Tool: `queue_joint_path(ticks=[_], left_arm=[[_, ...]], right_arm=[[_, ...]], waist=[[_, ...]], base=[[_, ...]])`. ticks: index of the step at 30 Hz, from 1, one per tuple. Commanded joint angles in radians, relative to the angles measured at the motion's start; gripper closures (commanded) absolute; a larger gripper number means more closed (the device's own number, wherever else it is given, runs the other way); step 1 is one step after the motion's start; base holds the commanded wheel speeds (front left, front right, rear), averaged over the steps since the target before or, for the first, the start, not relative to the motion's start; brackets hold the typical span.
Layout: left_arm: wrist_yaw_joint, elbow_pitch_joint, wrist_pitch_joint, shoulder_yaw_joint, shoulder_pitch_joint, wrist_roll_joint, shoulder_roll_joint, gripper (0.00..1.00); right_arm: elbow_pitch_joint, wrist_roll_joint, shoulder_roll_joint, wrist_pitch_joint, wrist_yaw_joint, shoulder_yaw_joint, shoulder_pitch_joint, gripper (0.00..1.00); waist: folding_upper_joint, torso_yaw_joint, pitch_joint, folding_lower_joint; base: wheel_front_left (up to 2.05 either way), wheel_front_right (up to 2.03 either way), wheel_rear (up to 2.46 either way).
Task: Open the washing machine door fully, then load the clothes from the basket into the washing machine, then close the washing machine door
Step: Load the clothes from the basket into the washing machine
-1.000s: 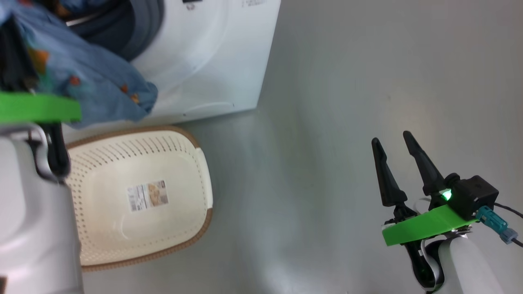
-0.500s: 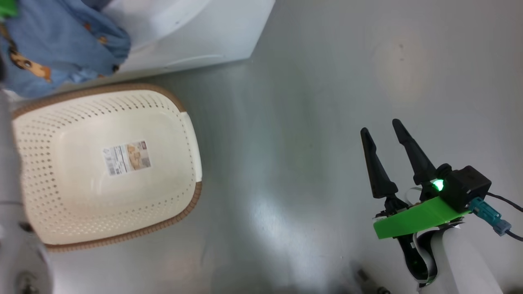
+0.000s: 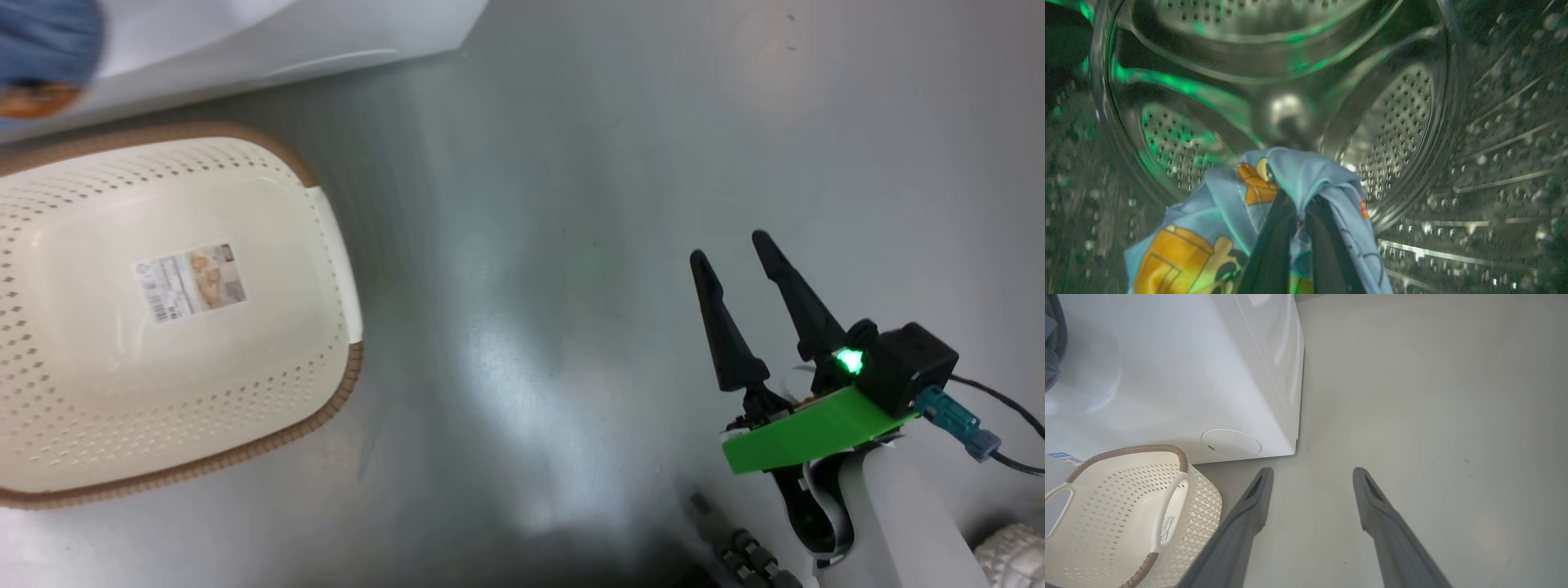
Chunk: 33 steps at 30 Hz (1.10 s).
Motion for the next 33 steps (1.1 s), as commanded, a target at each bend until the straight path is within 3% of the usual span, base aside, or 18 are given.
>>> queue_joint_path(ticks=[1,4,7,8,9,10,11,18,33], left_arm=[[0.013,-0.136,-0.006,0.013,0.014,0.031,0.051,1.00],[0.014,-0.225,-0.006,0.026,0.054,0.052,0.045,1.00],[0.012,-0.184,-0.006,0.033,0.085,0.056,0.034,1.00],[0.013,-0.146,-0.006,0.040,0.091,0.047,0.026,0.95],[0.011,-0.124,-0.006,0.044,0.091,0.043,0.022,0.35],[0.011,-0.124,-0.006,0.044,0.091,0.043,0.022,0.35],[0.011,-0.106,-0.006,0.047,0.090,0.042,0.021,0.00],[-0.006,-0.036,-0.006,0.045,0.090,0.034,0.009,0.00],[-0.028,-0.182,-0.006,0.045,0.278,-0.029,-0.065,0.00]], right_arm=[[-0.018,0.009,0.005,-0.007,0.006,0.025,0.010,0.00],[-0.016,0.013,0.007,-0.007,0.006,0.026,0.008,0.00],[-0.008,0.013,0.008,-0.007,0.006,0.026,0.005,0.00],[-0.005,0.013,0.008,-0.007,0.006,0.026,0.004,0.00],[-0.003,0.014,0.009,-0.007,0.006,0.026,0.004,0.00],[-0.003,0.014,0.009,-0.007,0.006,0.026,0.004,0.00],[-0.003,0.014,0.009,-0.007,0.006,0.026,0.004,0.00],[-0.005,0.011,0.010,-0.007,0.006,0.008,-0.009,0.00],[-0.001,0.016,0.011,-0.007,0.006,-0.017,-0.020,0.00]], waist=[[0.0000,-0.025,0.023,0.0000],[0.0000,-0.030,0.027,0.0000],[0.0000,-0.029,0.022,0.0000],[0.0000,-0.027,0.018,0.0000],[0.0000,-0.025,0.015,0.0000],[0.0000,-0.025,0.015,0.0000],[0.0000,-0.023,0.012,0.0000],[0.0000,-0.001,-0.006,0.0000],[0.0000,0.046,-0.078,0.0000]], base=[[0.00,0.00,0.00],[0.00,0.00,0.00],[0.00,0.00,0.00],[0.00,0.00,0.00],[0.00,0.00,0.00],[0.00,0.00,0.00],[0.00,0.00,0.00],[0.00,0.00,0.00],[0.00,0.00,0.00]])
